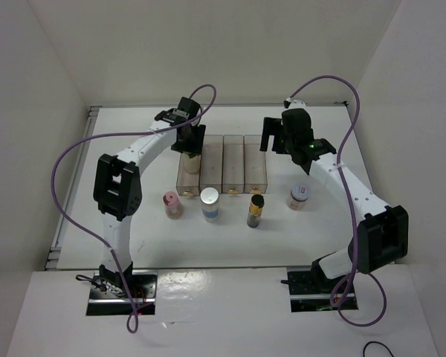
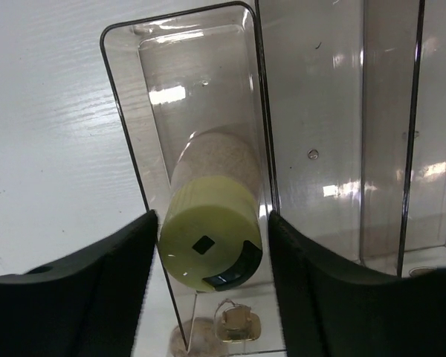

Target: Organize the condiment bottles

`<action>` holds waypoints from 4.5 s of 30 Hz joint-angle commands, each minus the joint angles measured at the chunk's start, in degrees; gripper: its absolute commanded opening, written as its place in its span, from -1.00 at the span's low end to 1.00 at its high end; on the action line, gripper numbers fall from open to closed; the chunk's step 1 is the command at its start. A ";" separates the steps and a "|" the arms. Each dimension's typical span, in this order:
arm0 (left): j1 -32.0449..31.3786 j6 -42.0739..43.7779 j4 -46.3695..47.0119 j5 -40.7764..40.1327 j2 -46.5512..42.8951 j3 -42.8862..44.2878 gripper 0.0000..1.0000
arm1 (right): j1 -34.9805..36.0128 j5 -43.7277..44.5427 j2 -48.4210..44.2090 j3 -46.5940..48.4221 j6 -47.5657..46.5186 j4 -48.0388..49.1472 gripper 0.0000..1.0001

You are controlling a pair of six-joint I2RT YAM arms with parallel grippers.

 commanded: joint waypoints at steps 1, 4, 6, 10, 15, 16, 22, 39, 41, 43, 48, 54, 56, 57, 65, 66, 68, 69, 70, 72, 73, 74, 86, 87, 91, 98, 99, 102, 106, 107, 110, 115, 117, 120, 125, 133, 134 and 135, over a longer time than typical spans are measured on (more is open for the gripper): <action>-0.17 -0.52 1.39 -0.91 0.35 0.04 0.45 | -0.39 -0.08 -0.89 -0.66 -1.33 1.14 0.97; -0.17 -1.04 1.39 -0.91 0.88 0.04 0.64 | -0.39 -0.61 -0.89 -0.67 -1.33 1.14 0.97; -0.70 -1.04 1.39 -2.13 0.18 0.04 0.86 | -0.39 -0.61 -1.42 -1.20 -1.33 0.62 0.97; -2.63 -2.79 0.78 -5.21 -6.47 -2.06 1.00 | -0.39 -0.61 -1.94 -1.20 -1.33 0.61 0.97; -2.63 -6.75 0.78 -5.74 -19.14 -10.14 1.00 | -0.39 -1.83 -1.95 -2.34 -0.72 0.61 0.97; -2.63 -7.37 0.78 -4.96 -23.68 -11.64 1.00 | -0.39 -1.84 -1.95 -2.86 -0.72 0.61 0.97; -2.63 -9.74 -4.92 -2.66 -37.34 -23.33 1.00 | -0.39 -2.98 -2.48 -3.39 -0.19 0.61 0.97; -2.63 -13.97 -2.74 -2.22 -37.18 -40.04 1.00 | -0.39 -4.04 -2.21 -3.92 1.48 1.14 0.97; -2.63 -13.96 -2.12 -2.22 -35.95 -40.57 1.00 | -0.39 -4.04 -2.21 -3.92 1.48 1.14 0.97; -2.63 -13.96 -1.60 -2.22 -35.34 -41.18 1.00 | -0.39 -3.42 -2.21 -3.92 1.48 1.14 0.97; -2.63 -13.44 -1.60 -1.61 -34.10 -41.71 0.87 | -0.91 -2.28 -2.21 -3.92 1.48 1.14 0.97; -2.63 -13.44 -1.60 -1.61 -33.57 -41.71 0.61 | -0.92 -2.28 -2.21 -3.92 1.48 1.14 0.97; -2.63 -12.91 -1.60 -1.61 -33.57 -41.71 0.47 | -0.92 -1.76 -2.21 -3.92 1.48 1.14 0.97; -2.63 -12.91 -1.60 -1.61 -33.57 -41.71 0.41 | -0.92 -1.75 -2.21 -3.92 1.48 1.14 0.97; -2.63 -11.86 -3.08 -0.47 -33.57 -38.82 0.02 | -0.92 -1.75 -2.21 -3.92 1.48 1.14 0.97; -2.63 -11.33 -3.96 -0.47 -33.57 -37.94 -0.01 | -0.92 -1.75 -2.21 -3.92 1.48 1.14 0.97; -2.63 -10.72 -7.38 -0.47 -34.27 -33.38 -0.01 | -0.92 -1.75 -2.21 -3.92 1.48 1.14 0.97; -2.63 -9.93 -8.70 -0.47 -34.28 -31.27 -0.01 | -0.92 -1.75 -2.21 -3.40 1.48 1.14 0.97; -2.63 -9.31 -11.07 -0.47 -34.88 -26.47 -0.01 | -0.92 -1.75 -2.21 -3.39 1.48 1.14 0.97; -2.63 -7.38 -13.10 -0.47 -34.89 -21.17 -0.01 | -0.92 -1.75 -2.21 -3.39 1.48 1.14 0.97; -2.63 -6.68 -14.68 -0.47 -34.89 -18.79 0.02 | -0.92 -1.75 -1.69 -2.87 1.48 1.14 0.97; -2.63 -5.97 -15.56 0.14 -34.89 -16.51 0.02 | -0.92 -1.75 -1.69 -2.87 1.48 1.14 0.97; -2.63 -4.30 -7.14 1.81 -28.83 -10.07 0.03 | -0.92 -1.75 -2.39 -2.25 2.01 0.61 0.97; -2.63 -4.30 -6.00 1.82 -28.04 -10.07 0.03 | -0.92 -1.75 -3.00 -2.25 2.01 0.61 0.97; -2.63 -4.82 -4.50 1.82 -25.67 -11.38 0.03 | -0.92 -1.23 -3.62 -3.48 2.01 0.61 0.97; -2.63 -4.30 -2.48 1.12 -24.26 -14.02 0.06 | -0.92 -0.70 -4.15 -3.48 1.48 0.09 0.97; -2.63 -4.30 -2.48 1.12 -23.73 -14.81 0.06 | -0.92 -0.70 -4.15 -3.48 1.48 0.09 0.97; -2.63 -4.30 -1.77 1.12 -23.20 -15.86 0.06 | -0.92 -0.70 -3.62 -3.48 1.48 0.09 0.97; -2.63 -4.30 -0.72 0.59 -21.97 -15.87 0.06 | -0.92 -0.70 -3.00 -3.48 1.48 0.09 0.97; -2.63 -4.30 -0.72 0.59 -21.97 -15.87 0.06 | -0.92 -0.70 -2.39 -3.48 1.48 0.09 0.97; -2.63 -4.30 -0.72 0.06 -20.65 -15.87 0.06 | -0.92 -0.70 -2.39 -3.48 1.48 0.09 0.97; -2.63 -3.77 -0.72 -0.47 -19.60 -15.87 0.06 | -0.92 -0.18 -2.39 -3.48 1.48 0.09 0.97; -2.63 -3.77 -0.72 -0.47 -19.60 -15.87 0.06 | -0.92 -0.17 -2.39 -3.48 0.96 0.09 0.97; -2.63 -3.77 -0.72 -0.47 -18.46 -15.87 0.06 | -0.92 -0.17 -2.39 -3.48 0.95 0.09 0.97; -2.63 -3.77 0.42 -0.47 -17.41 -17.01 0.06 | -0.92 -0.17 -1.87 -3.48 0.95 0.09 0.97; -2.63 -3.77 2.70 0.06 -16.35 -18.68 0.08 | -0.92 0.36 -1.86 -3.48 0.95 0.09 0.97; -2.63 -3.77 2.71 0.76 -16.35 -18.68 0.08 | -0.92 0.36 -1.86 -3.48 0.95 0.09 0.97; -2.63 -3.77 2.71 0.76 -16.35 -18.68 0.08 | -0.92 0.36 -1.34 -3.48 0.95 0.09 0.97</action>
